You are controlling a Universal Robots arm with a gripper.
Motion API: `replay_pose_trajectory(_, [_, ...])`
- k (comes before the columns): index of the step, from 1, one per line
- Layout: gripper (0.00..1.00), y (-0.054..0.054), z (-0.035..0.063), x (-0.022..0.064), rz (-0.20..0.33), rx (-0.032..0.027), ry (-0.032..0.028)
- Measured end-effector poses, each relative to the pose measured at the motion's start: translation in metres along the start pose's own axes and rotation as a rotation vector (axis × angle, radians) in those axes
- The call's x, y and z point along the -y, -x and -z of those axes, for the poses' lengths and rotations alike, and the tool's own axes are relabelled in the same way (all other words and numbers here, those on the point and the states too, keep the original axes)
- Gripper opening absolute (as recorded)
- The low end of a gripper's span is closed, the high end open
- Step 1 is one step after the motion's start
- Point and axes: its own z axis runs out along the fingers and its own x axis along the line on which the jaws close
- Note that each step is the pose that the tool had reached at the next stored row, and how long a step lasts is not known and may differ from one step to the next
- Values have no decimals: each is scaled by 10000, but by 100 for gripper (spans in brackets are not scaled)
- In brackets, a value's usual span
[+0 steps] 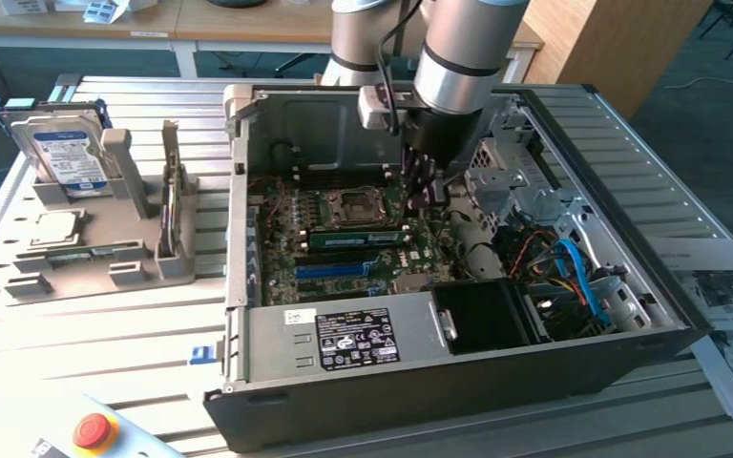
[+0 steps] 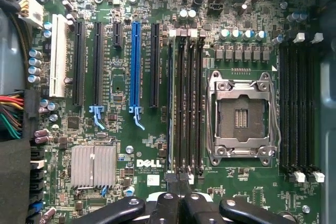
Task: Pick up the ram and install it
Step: 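Press down the ram until it locks into place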
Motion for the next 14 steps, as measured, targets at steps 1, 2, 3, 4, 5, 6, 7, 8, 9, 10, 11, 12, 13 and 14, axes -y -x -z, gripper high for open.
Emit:
replay_pose_trajectory(1, [10, 0, -1, 0, 1, 2, 0])
replay_pose_trajectory(2, [10, 0, -1, 0, -1, 2, 0])
replay_pose_trajectory(3, [10, 0, -1, 0, 0, 2, 0])
replay_pose_trajectory(4, [10, 0, 0, 0, 0, 1, 1])
replay_pose_trajectory(5, [10, 0, 0, 0, 0, 0, 1])
replay_pose_trajectory(6, [10, 0, 0, 0, 0, 0, 0])
replay_pose_trajectory(7, [10, 0, 0, 0, 0, 0, 1])
replay_pose_trajectory(8, [10, 0, 0, 0, 0, 0, 1])
replay_pose_trajectory(9, [10, 0, 0, -2, 0, 0, 1])
replay_pose_trajectory(10, [10, 0, 0, -6, 1, 0, 1])
replay_pose_trajectory(11, [10, -1, 0, -15, 1, -1, 1])
replay_pose_trajectory(12, [10, -1, -1, -32, 0, -2, 1])
replay_pose_trajectory(13, [10, -1, -1, -51, 0, -3, 1])
replay_pose_trajectory(14, [10, -1, -2, -69, 0, -2, 2])
